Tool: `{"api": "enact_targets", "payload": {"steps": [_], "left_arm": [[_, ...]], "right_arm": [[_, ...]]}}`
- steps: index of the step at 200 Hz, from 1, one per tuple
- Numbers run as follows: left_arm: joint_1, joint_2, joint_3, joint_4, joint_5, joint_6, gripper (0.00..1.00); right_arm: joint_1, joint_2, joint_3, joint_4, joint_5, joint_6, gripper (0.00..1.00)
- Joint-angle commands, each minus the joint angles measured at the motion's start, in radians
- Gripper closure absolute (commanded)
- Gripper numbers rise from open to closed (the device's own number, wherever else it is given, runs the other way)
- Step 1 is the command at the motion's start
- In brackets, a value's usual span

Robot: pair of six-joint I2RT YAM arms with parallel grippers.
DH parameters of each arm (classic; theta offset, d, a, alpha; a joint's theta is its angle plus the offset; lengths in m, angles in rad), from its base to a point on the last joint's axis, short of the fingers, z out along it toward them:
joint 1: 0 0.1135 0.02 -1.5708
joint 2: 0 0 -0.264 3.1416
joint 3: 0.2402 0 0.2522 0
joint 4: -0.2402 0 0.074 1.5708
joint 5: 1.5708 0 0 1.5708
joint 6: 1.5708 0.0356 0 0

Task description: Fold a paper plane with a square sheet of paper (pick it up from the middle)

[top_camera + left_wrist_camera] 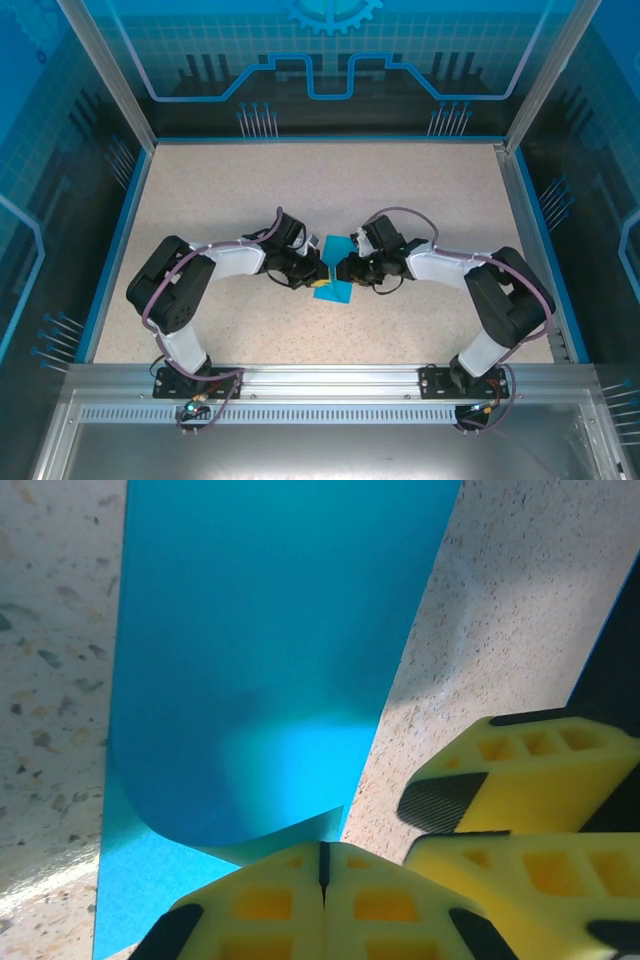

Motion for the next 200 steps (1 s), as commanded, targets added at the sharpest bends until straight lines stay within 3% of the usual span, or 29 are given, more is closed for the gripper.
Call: {"api": "enact_targets", "payload": {"steps": [1, 108, 200], "left_arm": [[-0.005, 0.007, 0.009, -0.023, -0.015, 0.019, 1.0], [-0.005, 0.008, 0.015, -0.028, -0.023, 0.017, 1.0], [-0.005, -0.011, 0.019, -0.035, -0.025, 0.012, 1.0]], "right_arm": [[0.018, 0.038, 0.012, 0.019, -0.044, -0.029, 0.74], [0.04, 0.079, 0.007, 0.04, -0.084, -0.06, 0.76], [0.044, 0.106, 0.001, 0.073, -0.074, -0.024, 0.91]]}}
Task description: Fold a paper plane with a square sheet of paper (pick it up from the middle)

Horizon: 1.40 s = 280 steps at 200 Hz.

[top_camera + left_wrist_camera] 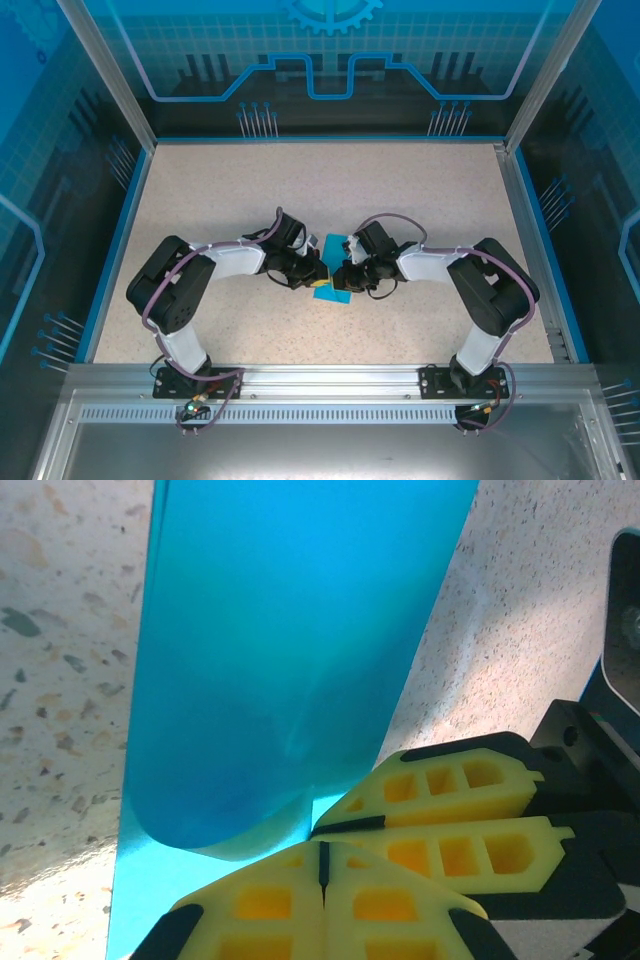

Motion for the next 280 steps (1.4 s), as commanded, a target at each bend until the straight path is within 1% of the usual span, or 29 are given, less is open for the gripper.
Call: {"api": "enact_targets", "payload": {"steps": [1, 63, 135, 198, 210, 229, 240, 263, 280], "left_arm": [[-0.005, -0.012, 0.018, -0.029, -0.008, 0.012, 1.0], [-0.004, -0.068, -0.009, -0.076, -0.062, 0.028, 1.0], [-0.006, -0.01, 0.004, -0.069, -0.048, 0.031, 1.0], [-0.023, 0.039, 0.035, -0.053, -0.035, 0.031, 1.0], [-0.025, 0.044, 0.041, -0.051, -0.035, 0.03, 1.0], [-0.024, 0.048, 0.047, -0.052, -0.036, 0.03, 1.0], [-0.024, 0.05, 0.049, -0.053, -0.037, 0.03, 1.0], [-0.025, 0.052, 0.047, -0.054, -0.038, 0.031, 1.0], [-0.025, 0.054, 0.047, -0.054, -0.04, 0.031, 1.0]], "right_arm": [[0.017, 0.015, 0.001, 0.024, -0.014, 0.016, 0.91], [0.006, -0.004, -0.01, 0.013, 0.027, 0.037, 0.92], [-0.004, -0.057, -0.043, 0.008, 0.068, 0.052, 0.92], [-0.007, -0.079, -0.056, 0.012, 0.077, 0.066, 0.91], [-0.007, -0.082, -0.058, 0.013, 0.075, 0.067, 0.88], [-0.012, -0.099, -0.063, 0.03, 0.071, 0.072, 0.78], [-0.016, -0.109, -0.068, 0.044, 0.066, 0.077, 0.73], [-0.025, -0.12, -0.075, 0.07, 0.053, 0.076, 0.68], [-0.027, -0.118, -0.076, 0.084, 0.041, 0.07, 0.65]]}}
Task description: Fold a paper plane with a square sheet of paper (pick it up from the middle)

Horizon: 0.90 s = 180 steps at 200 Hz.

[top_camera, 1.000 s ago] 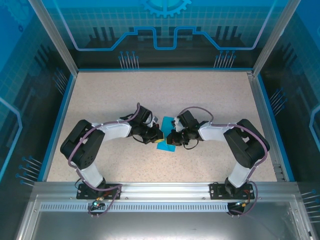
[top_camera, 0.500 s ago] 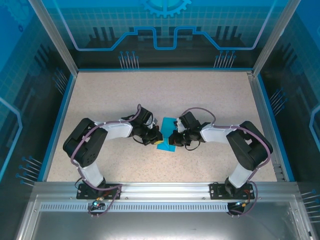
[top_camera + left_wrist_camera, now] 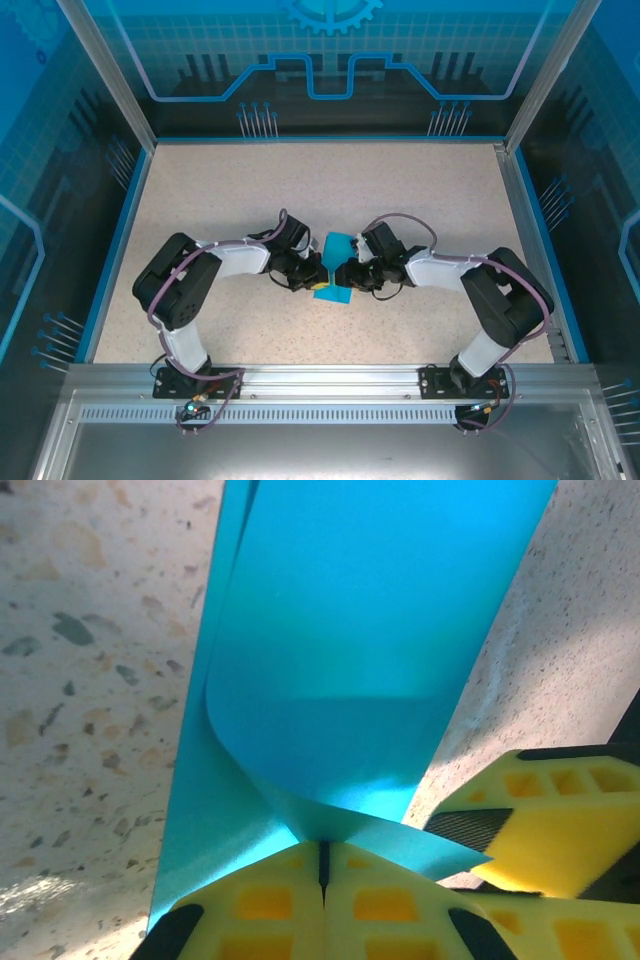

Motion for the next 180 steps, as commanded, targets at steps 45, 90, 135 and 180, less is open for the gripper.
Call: {"api": "enact_targets", "payload": {"steps": [45, 90, 135, 180], "left_arm": [[-0.006, 0.015, 0.025, -0.01, 0.011, 0.024, 1.0], [-0.006, 0.009, 0.027, -0.014, 0.013, 0.025, 1.0], [-0.006, -0.009, 0.029, -0.016, 0.018, 0.021, 1.0], [-0.006, -0.072, 0.03, 0.014, 0.03, 0.008, 0.9]], "right_arm": [[-0.014, 0.01, 0.021, 0.024, -0.027, -0.032, 0.64], [-0.014, 0.05, 0.057, 0.021, -0.042, -0.046, 0.75], [-0.019, 0.062, 0.07, -0.011, -0.001, -0.057, 0.9], [-0.038, 0.058, 0.075, -0.084, 0.063, -0.098, 0.91]]}}
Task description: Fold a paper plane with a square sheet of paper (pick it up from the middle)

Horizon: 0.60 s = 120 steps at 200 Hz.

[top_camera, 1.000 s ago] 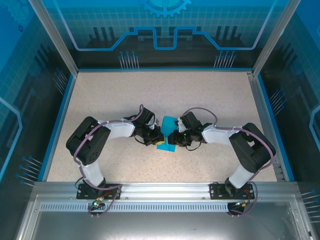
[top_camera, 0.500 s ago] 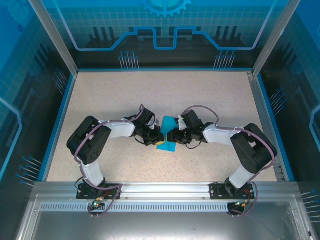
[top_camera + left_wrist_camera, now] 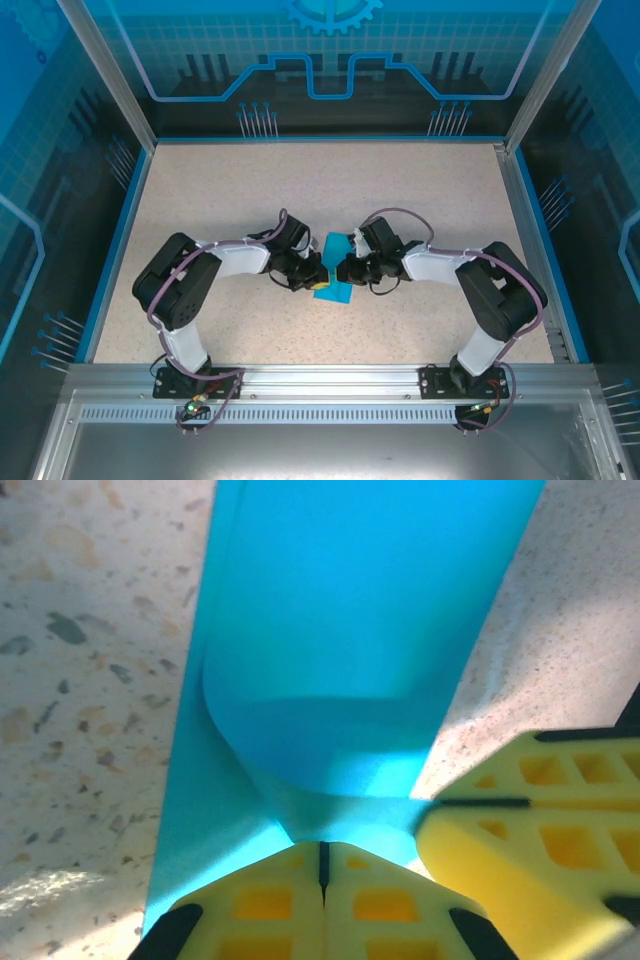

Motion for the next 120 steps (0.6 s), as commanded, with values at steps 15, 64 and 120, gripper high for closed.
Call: {"api": "enact_targets", "payload": {"steps": [15, 64, 120], "left_arm": [[-0.007, -0.06, 0.033, 0.027, 0.03, 0.004, 0.89], [-0.012, -0.002, 0.073, 0.059, 0.052, -0.011, 0.87], [-0.026, 0.048, 0.122, 0.033, 0.053, 0.005, 0.86]], "right_arm": [[-0.031, 0.001, 0.019, -0.074, 0.059, -0.05, 0.91], [-0.039, 0.0, 0.027, -0.098, 0.078, -0.07, 0.91], [-0.047, 0.008, 0.034, -0.109, 0.09, -0.079, 0.91]]}}
